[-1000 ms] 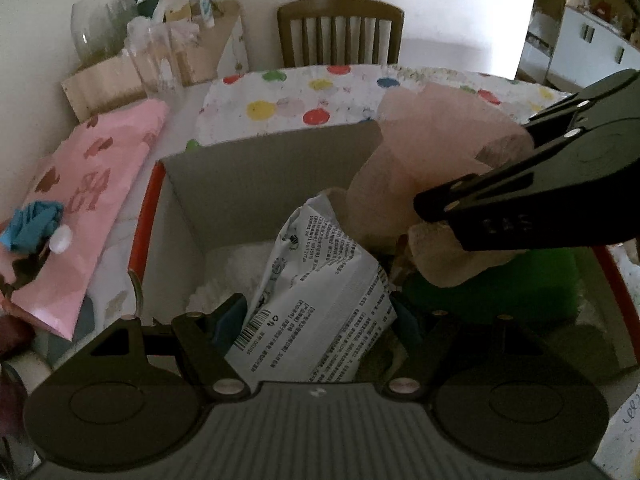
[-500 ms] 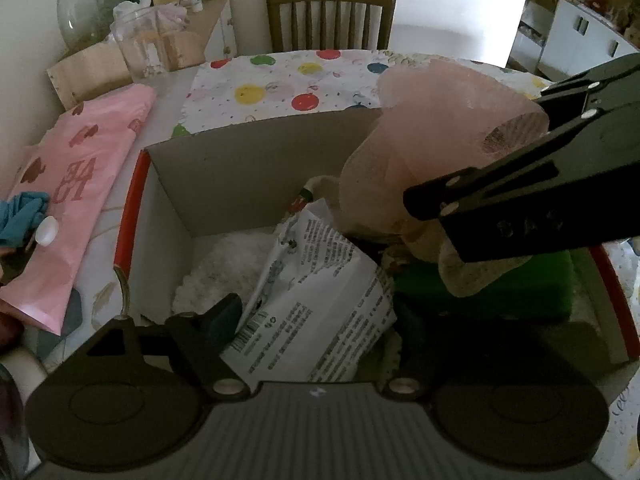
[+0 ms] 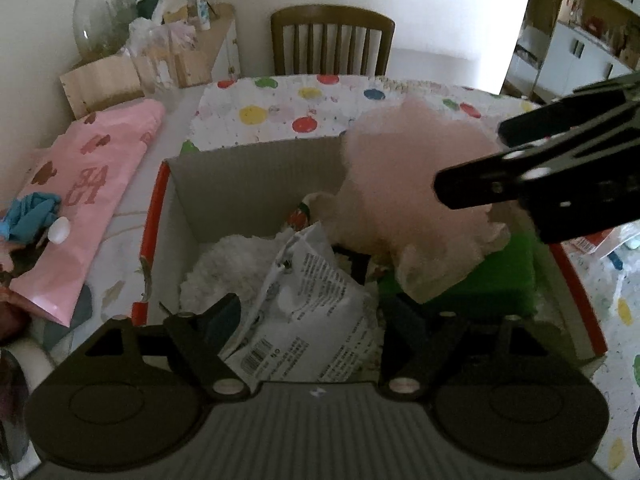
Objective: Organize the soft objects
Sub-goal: 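Lower the pink bath puff into the box and open the right gripper, then withdraw both grippers from the box back toward the table items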
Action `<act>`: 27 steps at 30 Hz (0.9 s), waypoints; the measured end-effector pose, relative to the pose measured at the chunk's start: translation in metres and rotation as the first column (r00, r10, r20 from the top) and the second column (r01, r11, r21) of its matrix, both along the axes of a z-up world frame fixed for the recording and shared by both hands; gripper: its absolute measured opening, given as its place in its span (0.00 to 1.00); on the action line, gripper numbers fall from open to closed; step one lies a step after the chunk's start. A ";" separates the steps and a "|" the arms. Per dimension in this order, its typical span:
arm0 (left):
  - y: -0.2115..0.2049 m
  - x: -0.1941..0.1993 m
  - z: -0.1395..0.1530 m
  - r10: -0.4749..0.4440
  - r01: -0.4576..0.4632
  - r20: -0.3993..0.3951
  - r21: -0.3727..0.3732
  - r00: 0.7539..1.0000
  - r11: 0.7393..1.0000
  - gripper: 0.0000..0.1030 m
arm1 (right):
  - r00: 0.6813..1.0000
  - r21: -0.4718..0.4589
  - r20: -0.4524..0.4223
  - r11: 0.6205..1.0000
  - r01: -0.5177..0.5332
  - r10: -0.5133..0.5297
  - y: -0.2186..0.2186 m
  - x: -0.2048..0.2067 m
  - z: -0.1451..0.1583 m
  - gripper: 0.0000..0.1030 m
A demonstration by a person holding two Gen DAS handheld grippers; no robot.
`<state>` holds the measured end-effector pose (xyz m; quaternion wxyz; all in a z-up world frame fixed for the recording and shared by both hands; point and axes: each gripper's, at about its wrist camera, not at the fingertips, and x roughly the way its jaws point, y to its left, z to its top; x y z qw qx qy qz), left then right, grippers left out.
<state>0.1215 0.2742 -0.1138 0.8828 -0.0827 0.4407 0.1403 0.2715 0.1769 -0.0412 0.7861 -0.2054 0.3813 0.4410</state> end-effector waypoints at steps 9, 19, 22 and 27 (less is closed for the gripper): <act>-0.012 -0.019 0.027 0.012 -0.011 0.078 -0.015 0.997 1.000 0.85 | 1.000 0.093 -0.006 0.996 0.002 -0.002 -0.041 -0.015 0.030 0.87; -0.049 -0.034 0.065 -0.039 0.041 0.176 -0.009 0.984 0.999 0.96 | 1.000 0.189 0.017 0.982 0.004 -0.008 -0.104 -0.033 0.058 0.98; -0.065 -0.037 0.076 -0.053 0.054 0.205 -0.001 0.977 0.999 0.97 | 1.000 0.213 0.022 0.977 0.008 -0.013 -0.127 -0.036 0.063 1.00; -0.089 -0.037 0.087 -0.072 0.075 0.234 -0.007 0.970 0.997 0.98 | 0.999 0.244 0.032 0.970 0.017 -0.026 -0.168 -0.042 0.071 1.00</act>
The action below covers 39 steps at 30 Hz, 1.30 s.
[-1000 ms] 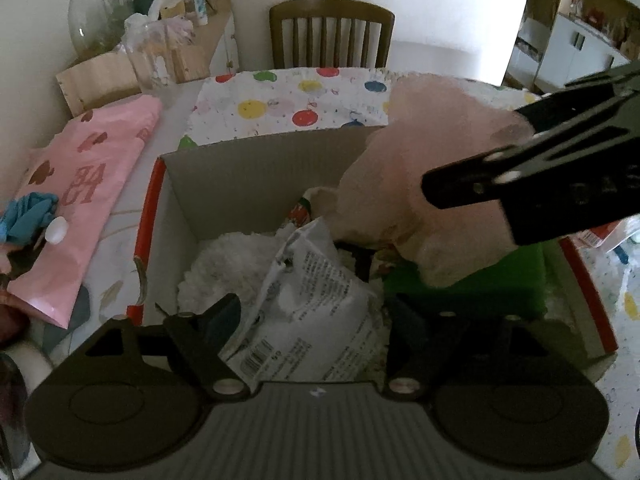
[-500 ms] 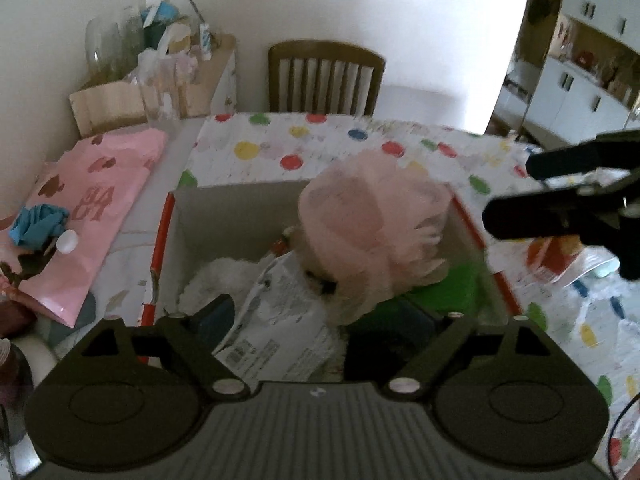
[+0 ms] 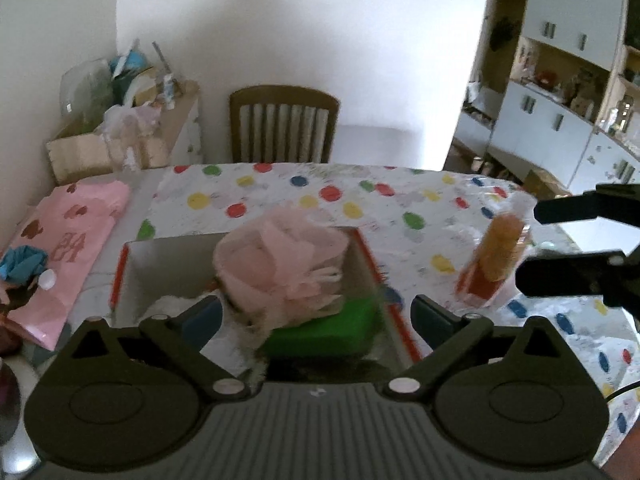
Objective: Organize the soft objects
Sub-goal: 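Withdraw both grippers from the box back toward the table items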
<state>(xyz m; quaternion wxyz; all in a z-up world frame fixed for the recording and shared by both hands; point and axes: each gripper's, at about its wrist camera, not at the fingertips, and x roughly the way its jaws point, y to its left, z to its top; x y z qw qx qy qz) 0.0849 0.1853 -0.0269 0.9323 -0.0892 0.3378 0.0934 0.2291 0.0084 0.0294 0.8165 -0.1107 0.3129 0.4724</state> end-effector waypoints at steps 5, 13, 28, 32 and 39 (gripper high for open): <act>-0.030 0.007 0.006 -0.023 0.024 0.031 -0.022 0.999 0.999 1.00 | 1.000 0.007 0.009 1.000 0.024 -0.024 -0.043 -0.002 0.000 1.00; -0.098 0.031 0.005 -0.087 0.086 0.057 0.014 0.995 0.996 1.00 | 0.995 -0.011 -0.011 0.995 0.098 -0.098 -0.117 0.014 -0.013 1.00; -0.216 0.098 -0.034 -0.187 0.188 0.066 -0.013 0.980 0.982 1.00 | 0.979 -0.097 0.013 0.975 0.202 -0.201 -0.227 0.083 -0.035 0.99; -0.248 0.114 -0.048 -0.199 0.197 0.067 0.043 0.978 0.980 1.00 | 0.977 -0.108 0.004 0.971 0.213 -0.214 -0.238 0.110 -0.042 0.99; -0.290 0.142 -0.074 -0.208 0.200 0.051 0.128 0.977 0.971 1.00 | 0.973 -0.131 -0.043 0.966 0.221 -0.229 -0.238 0.162 -0.058 0.98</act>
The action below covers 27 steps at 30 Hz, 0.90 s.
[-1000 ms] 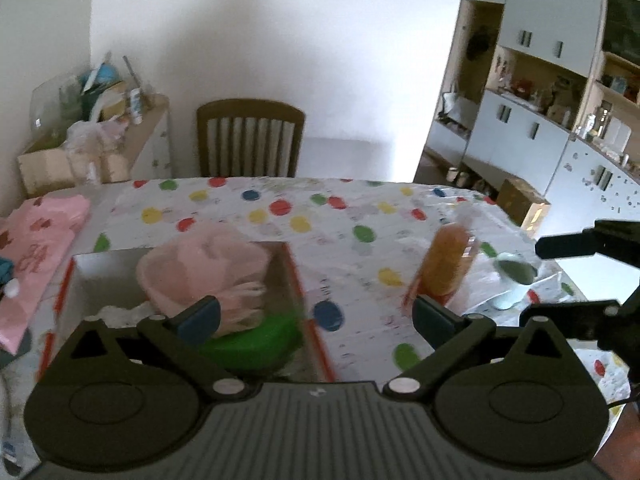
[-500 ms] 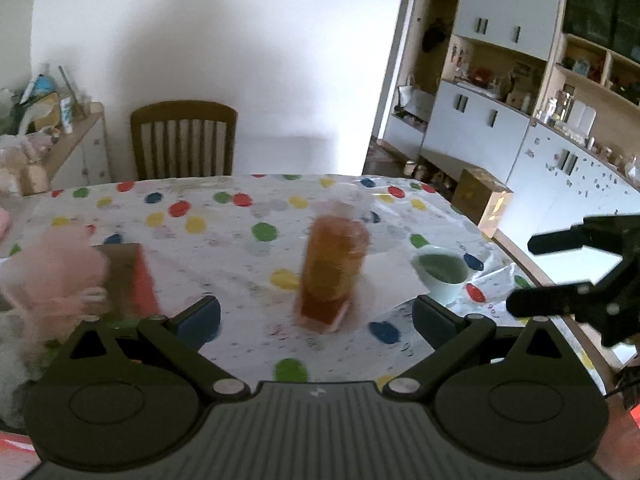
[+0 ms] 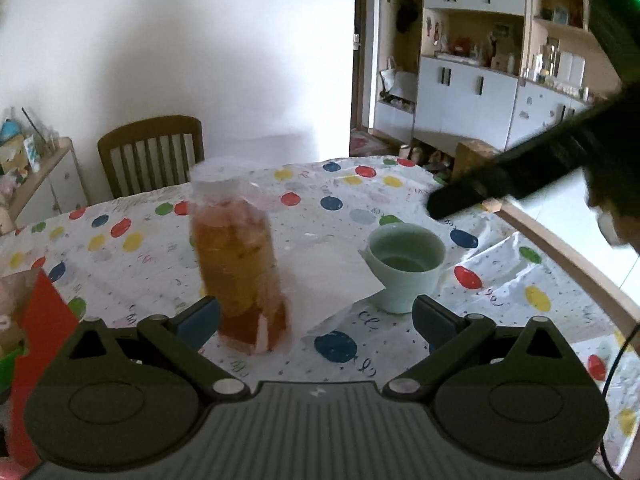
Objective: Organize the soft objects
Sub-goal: 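Withdraw both grippers from the box back toward the table items, then grasp the clear plastic bag with the right gripper while the left gripper grasps the white tissue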
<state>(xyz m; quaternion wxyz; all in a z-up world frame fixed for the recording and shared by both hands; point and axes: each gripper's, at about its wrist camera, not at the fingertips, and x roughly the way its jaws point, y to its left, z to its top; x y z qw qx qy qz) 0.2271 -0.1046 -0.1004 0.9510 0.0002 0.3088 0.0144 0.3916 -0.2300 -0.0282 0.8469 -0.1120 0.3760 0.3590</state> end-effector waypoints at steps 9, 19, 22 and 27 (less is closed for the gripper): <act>-0.028 0.027 -0.026 0.019 -0.021 0.029 0.079 0.999 0.997 1.00 | 0.998 -0.033 -0.059 0.999 -0.013 0.011 0.027 0.056 -0.018 0.94; -0.043 0.060 -0.058 0.022 -0.023 0.006 0.191 1.000 0.981 0.90 | 0.992 -0.103 -0.129 0.994 -0.032 0.018 0.066 0.098 -0.054 0.89; -0.047 0.066 -0.065 0.014 -0.012 -0.004 0.224 1.000 0.975 0.83 | 0.989 -0.114 -0.148 0.993 -0.035 0.018 0.078 0.112 -0.064 0.89; -0.046 0.077 -0.072 0.038 -0.030 -0.028 0.237 0.999 0.971 0.66 | 0.980 -0.131 -0.198 0.991 -0.034 0.007 0.096 0.132 -0.082 0.88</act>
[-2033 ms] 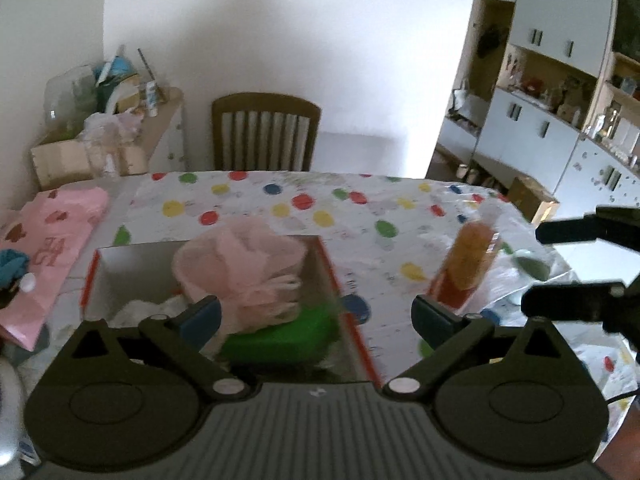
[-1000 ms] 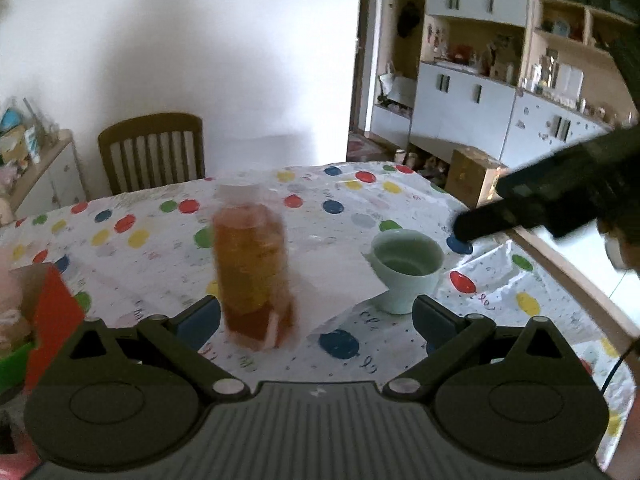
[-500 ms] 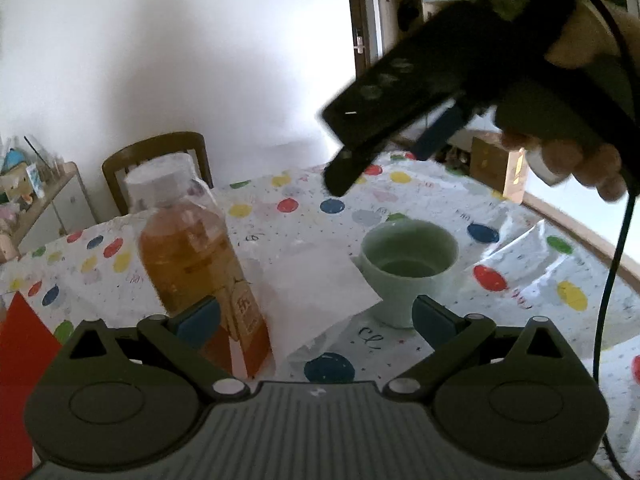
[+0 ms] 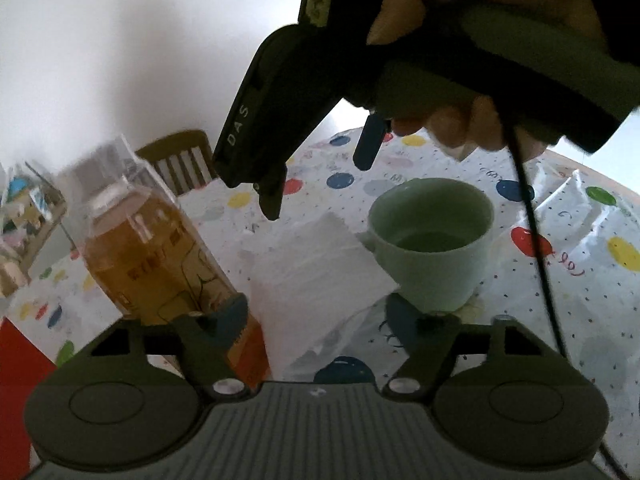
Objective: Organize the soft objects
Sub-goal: 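Grasp the clear plastic bag with the right gripper while the left gripper grasps the white tissue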
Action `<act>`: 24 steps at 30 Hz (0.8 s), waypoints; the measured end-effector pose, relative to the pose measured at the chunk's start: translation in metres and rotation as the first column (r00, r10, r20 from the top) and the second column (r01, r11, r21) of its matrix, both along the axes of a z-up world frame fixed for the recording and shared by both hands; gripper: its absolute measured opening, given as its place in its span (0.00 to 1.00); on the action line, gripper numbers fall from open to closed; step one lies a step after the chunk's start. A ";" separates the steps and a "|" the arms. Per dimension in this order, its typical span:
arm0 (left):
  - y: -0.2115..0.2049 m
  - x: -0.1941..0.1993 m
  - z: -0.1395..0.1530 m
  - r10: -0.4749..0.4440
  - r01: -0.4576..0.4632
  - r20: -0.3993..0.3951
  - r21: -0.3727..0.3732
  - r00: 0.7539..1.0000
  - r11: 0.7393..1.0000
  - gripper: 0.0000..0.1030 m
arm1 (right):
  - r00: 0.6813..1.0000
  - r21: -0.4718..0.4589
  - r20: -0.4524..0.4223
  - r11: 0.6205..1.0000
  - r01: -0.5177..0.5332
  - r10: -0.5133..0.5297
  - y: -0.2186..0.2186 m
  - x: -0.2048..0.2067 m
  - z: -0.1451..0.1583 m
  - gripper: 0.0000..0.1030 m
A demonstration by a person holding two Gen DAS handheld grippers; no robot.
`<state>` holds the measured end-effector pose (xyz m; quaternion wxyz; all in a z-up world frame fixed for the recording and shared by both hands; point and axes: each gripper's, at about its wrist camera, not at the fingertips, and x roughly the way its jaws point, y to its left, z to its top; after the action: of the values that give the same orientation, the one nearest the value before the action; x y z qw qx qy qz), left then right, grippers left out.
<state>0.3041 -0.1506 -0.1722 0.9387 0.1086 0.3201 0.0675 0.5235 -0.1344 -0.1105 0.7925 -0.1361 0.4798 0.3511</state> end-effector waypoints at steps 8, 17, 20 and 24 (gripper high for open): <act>0.004 0.002 -0.006 0.004 -0.003 -0.020 0.007 1.000 1.000 0.49 | 0.995 -0.044 -0.101 0.999 0.015 -0.019 0.032 0.012 -0.031 0.81; 0.011 0.009 -0.008 0.008 -0.008 -0.042 -0.014 0.999 1.000 0.30 | 0.994 -0.099 -0.093 0.993 -0.064 0.055 0.060 0.016 -0.043 0.61; 0.016 0.009 -0.005 0.016 -0.017 -0.041 -0.031 0.999 0.999 0.21 | 0.993 -0.103 -0.088 0.991 -0.091 0.082 0.065 0.014 -0.045 0.54; 0.021 0.007 0.001 0.023 -0.024 -0.031 -0.045 0.999 0.999 0.13 | 0.991 -0.097 -0.075 0.989 -0.115 0.108 0.067 0.010 -0.046 0.42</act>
<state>0.3112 -0.1295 -0.1709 0.9351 0.0844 0.3372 0.0695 0.5336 -0.0672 -0.1560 0.7464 -0.1906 0.5159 0.3748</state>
